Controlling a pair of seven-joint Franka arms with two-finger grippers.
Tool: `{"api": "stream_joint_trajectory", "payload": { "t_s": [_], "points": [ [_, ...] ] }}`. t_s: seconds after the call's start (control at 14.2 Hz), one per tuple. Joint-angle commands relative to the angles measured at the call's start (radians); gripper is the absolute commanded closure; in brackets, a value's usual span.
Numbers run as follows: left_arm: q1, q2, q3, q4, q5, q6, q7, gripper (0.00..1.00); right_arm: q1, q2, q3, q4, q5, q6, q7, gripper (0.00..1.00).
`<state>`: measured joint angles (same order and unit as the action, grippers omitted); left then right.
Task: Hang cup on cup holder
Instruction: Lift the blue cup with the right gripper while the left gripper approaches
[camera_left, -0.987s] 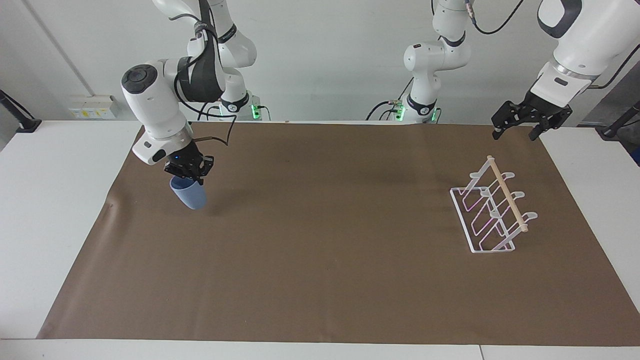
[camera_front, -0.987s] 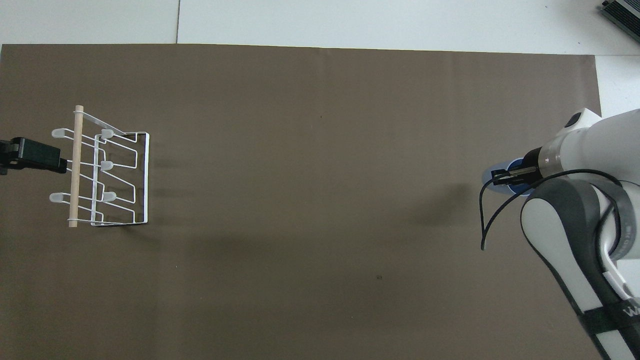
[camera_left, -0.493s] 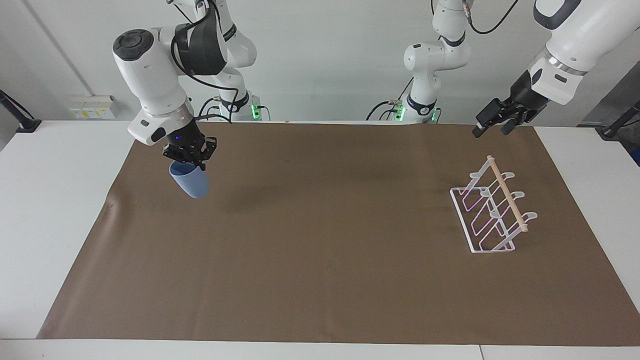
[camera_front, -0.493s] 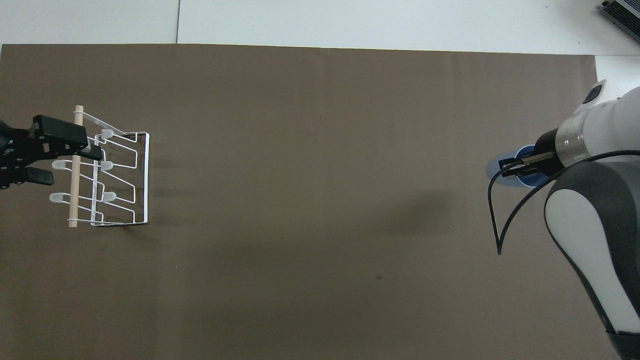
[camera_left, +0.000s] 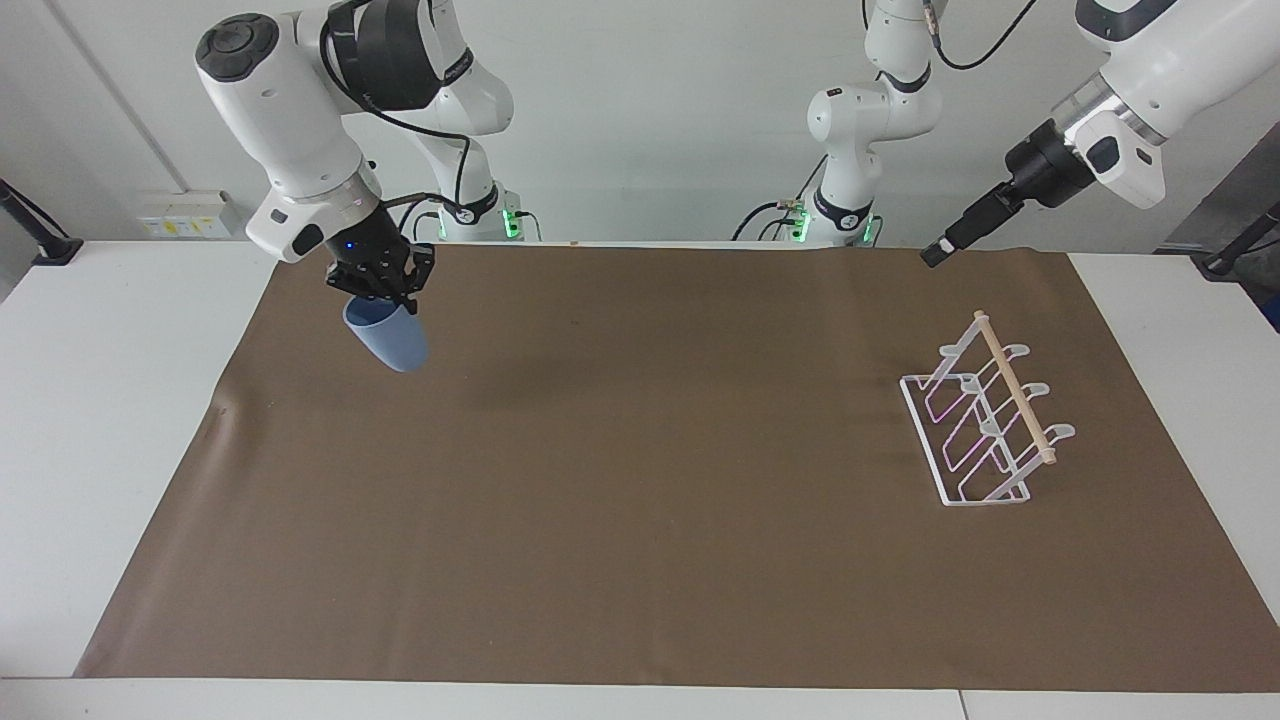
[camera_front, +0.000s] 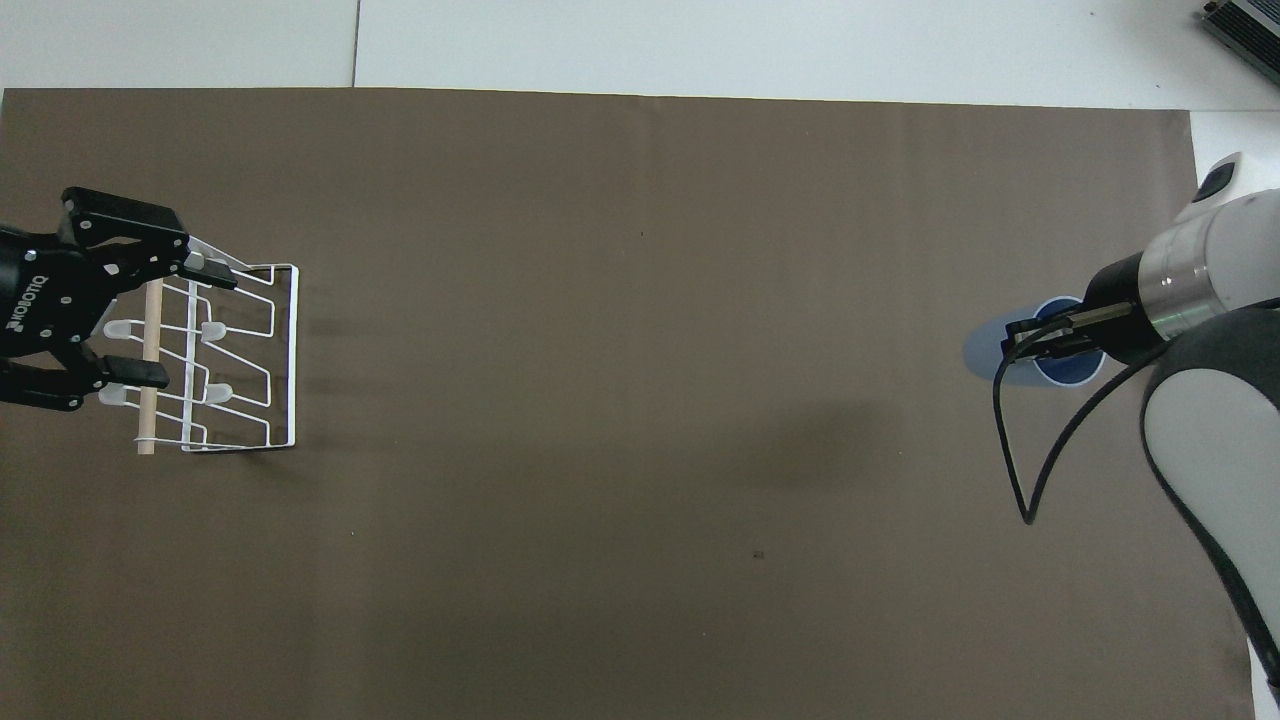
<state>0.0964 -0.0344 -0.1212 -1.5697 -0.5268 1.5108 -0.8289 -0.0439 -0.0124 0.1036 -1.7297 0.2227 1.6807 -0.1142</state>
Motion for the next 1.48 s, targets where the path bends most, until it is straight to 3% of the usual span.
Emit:
{"api": "stream_joint_trajectory", "payload": {
  "t_s": [0.0,0.28,0.7,1.41],
  "points": [
    [0.006,-0.059,0.002,-0.094,-0.090,0.051,-0.119,0.00,-0.010,-0.017,-0.001,0.006,0.174,-0.030,-0.012,1.00],
    [0.006,-0.097,0.003,-0.174,-0.191,0.097,-0.212,0.00,-0.004,-0.018,0.011,0.006,0.292,-0.019,-0.009,1.00],
    [-0.056,-0.208,-0.008,-0.404,-0.361,0.308,-0.354,0.00,-0.002,-0.021,0.077,-0.001,0.475,0.028,-0.001,1.00],
    [-0.293,-0.222,-0.009,-0.472,-0.394,0.535,-0.573,0.00,-0.001,-0.027,0.240,-0.011,0.682,0.226,0.108,1.00]
  ]
}}
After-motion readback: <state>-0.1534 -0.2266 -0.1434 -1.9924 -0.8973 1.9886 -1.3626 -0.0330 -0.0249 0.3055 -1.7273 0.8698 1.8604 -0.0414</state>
